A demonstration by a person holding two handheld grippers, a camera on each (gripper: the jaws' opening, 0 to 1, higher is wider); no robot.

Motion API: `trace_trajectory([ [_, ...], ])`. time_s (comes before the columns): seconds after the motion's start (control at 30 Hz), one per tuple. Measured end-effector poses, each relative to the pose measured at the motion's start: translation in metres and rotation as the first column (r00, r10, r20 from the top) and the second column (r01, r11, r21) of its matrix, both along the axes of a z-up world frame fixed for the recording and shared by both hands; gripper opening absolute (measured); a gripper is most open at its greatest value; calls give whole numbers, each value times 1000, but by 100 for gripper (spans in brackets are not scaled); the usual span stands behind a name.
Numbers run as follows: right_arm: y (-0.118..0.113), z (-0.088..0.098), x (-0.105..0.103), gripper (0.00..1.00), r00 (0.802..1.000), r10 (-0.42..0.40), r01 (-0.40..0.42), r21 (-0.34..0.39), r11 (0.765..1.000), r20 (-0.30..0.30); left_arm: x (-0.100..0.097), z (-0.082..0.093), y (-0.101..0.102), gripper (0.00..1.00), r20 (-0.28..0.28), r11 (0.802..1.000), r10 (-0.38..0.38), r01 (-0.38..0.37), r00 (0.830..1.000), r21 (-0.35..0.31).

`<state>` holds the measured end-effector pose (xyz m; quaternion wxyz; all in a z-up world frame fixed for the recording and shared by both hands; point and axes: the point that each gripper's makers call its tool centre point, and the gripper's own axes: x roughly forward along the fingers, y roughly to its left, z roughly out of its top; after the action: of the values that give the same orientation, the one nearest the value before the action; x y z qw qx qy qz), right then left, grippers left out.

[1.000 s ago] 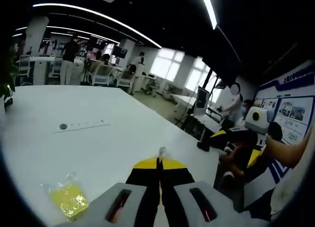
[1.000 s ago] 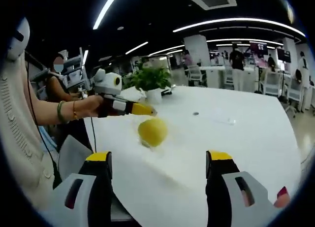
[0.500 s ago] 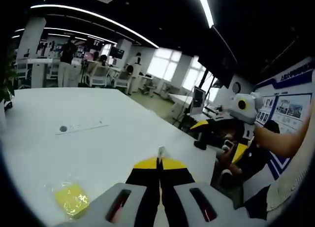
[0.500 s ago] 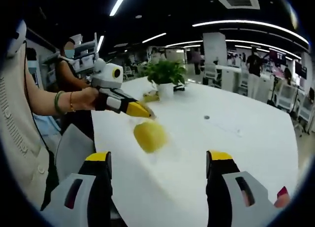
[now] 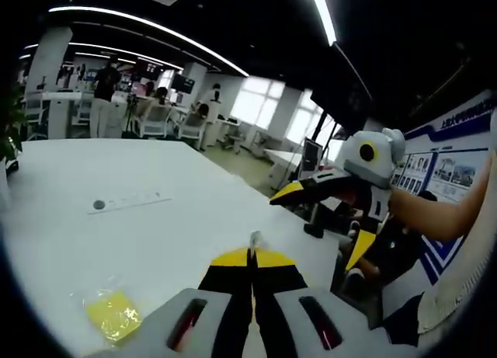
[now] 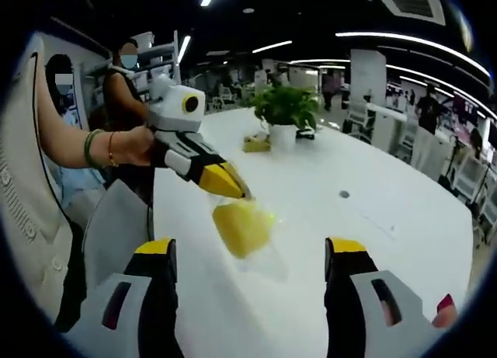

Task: Compare the silicone blocks by pressing each to a similar depth, holding the contact briefly, and releasing to observe deformation and rebound differences across the visible hardness samples.

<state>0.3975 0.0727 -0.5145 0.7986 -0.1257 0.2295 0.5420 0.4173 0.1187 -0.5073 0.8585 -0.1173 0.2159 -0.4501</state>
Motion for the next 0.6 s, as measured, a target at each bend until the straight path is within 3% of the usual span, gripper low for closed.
trace_trajectory([
  [0.6,31,-16,10,70,996,83,-84,-29,996,-32,0,13,0,0,22,1000,-9,10,1000,-12],
])
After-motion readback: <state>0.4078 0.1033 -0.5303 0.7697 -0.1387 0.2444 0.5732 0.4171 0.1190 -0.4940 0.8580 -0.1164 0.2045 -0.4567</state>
